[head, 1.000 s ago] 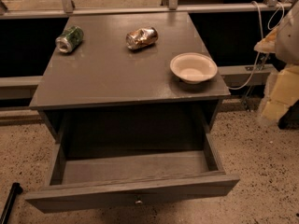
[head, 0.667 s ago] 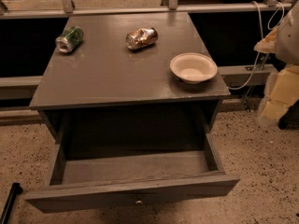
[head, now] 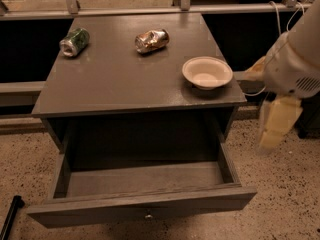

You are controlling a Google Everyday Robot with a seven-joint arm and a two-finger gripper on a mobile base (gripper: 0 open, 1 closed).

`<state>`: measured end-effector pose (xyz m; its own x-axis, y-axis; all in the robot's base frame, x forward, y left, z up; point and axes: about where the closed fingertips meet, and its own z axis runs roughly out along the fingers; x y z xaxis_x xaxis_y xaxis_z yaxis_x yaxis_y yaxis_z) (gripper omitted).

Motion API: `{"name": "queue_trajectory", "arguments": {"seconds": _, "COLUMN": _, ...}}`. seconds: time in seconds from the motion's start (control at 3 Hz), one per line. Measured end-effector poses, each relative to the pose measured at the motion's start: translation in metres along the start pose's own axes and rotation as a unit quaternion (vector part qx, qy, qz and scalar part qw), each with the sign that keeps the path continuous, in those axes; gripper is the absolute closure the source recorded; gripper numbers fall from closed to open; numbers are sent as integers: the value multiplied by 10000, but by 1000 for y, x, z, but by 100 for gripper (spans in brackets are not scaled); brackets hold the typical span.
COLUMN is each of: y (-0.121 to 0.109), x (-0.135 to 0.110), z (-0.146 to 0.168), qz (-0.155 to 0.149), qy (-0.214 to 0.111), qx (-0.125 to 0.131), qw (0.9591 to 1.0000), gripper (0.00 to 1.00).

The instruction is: Close top drawer

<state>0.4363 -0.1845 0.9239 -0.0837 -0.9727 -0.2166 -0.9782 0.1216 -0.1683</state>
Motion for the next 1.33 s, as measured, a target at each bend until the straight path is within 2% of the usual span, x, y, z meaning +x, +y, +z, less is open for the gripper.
{"name": "queue_trajectory", "arguments": {"seconds": 0.33, "y": 52, "x": -1, "z": 71, "qz": -462, "qy": -549, "qx": -245, "qw": 9971, "gripper": 27}}
{"name": "queue_trajectory", "arguments": {"seconds": 0.67, "y": 89, "x": 10, "z": 124, "qz": -565, "qy": -981, "qx": -228, "qw": 9933, "gripper": 50}}
{"name": "queue_trajectory", "arguments": {"seconds": 1.33, "y": 100, "x": 12, "z": 142, "qz": -637, "qy": -990, "qx": -214, "qw": 9928, "gripper": 94}}
